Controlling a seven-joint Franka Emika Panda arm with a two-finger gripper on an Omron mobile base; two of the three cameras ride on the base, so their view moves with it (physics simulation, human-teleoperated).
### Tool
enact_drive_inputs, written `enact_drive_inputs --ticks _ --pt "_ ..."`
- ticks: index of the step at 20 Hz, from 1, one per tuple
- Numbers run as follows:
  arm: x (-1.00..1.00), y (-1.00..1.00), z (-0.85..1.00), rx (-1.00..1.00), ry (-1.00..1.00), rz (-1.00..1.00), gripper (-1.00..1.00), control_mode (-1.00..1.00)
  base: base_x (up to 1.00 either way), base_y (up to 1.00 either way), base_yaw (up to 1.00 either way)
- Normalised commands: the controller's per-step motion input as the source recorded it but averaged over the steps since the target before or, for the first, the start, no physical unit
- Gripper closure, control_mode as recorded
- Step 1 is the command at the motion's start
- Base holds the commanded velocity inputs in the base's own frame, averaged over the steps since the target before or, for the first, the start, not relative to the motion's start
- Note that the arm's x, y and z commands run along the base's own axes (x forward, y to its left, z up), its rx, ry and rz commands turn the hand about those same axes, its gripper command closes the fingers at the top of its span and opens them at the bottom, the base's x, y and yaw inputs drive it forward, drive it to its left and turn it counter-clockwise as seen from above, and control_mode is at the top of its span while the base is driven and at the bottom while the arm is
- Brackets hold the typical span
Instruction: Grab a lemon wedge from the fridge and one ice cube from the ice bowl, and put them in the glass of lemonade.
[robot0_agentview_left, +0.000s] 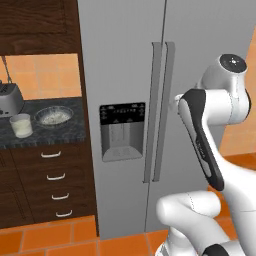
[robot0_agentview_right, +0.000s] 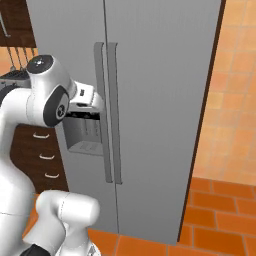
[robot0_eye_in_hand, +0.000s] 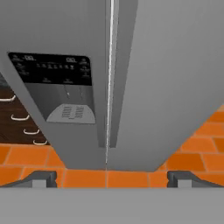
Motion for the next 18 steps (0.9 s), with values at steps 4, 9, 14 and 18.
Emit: enact_drive_inputs --ticks 4,9,14,18 --pt "0.40 -0.11 -0.01 0.00 0.00 -0.01 -1.00 -1.00 0.00 0.00 0.00" --pt "0.42 0.01 -0.23 0.00 -0.13 -0.06 -1.00 -1.00 0.00 0.00 0.00" --pt "0.19 0.21 0.03 0.06 -0.22 -0.02 -1.00 -1.00 0.00 0.00 0.00" --pt "0.28 -0.06 0.06 0.04 0.00 -0.13 -1.00 -1.00 0.00 0.00 0.00"
